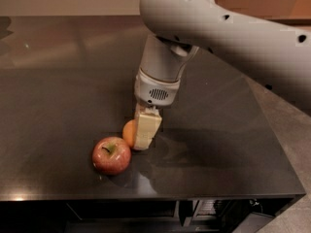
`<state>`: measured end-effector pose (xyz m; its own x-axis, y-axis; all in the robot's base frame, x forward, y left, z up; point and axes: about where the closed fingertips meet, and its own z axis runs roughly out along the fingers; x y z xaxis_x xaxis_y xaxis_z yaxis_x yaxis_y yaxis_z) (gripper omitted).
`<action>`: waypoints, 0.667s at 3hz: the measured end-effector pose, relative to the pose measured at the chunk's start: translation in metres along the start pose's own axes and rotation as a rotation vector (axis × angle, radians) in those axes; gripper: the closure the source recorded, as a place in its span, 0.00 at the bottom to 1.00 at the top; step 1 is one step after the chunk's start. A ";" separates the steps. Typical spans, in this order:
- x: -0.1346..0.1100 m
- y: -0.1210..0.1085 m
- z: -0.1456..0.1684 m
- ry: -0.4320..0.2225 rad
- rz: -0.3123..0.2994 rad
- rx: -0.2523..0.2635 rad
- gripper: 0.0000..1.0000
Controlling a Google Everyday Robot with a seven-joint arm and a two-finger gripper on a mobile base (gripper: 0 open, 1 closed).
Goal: Move orange near apple
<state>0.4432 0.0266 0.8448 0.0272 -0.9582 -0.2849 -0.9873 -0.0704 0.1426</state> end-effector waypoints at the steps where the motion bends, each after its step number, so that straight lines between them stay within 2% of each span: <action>1: 0.000 0.000 0.000 0.005 0.002 -0.002 0.59; 2: 0.000 0.000 0.000 0.005 0.002 -0.002 0.36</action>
Offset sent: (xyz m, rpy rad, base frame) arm 0.0001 -0.0003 -0.0005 -0.0054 0.0020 -0.0005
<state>0.4433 0.0263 0.8445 0.0261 -0.9597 -0.2797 -0.9870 -0.0691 0.1449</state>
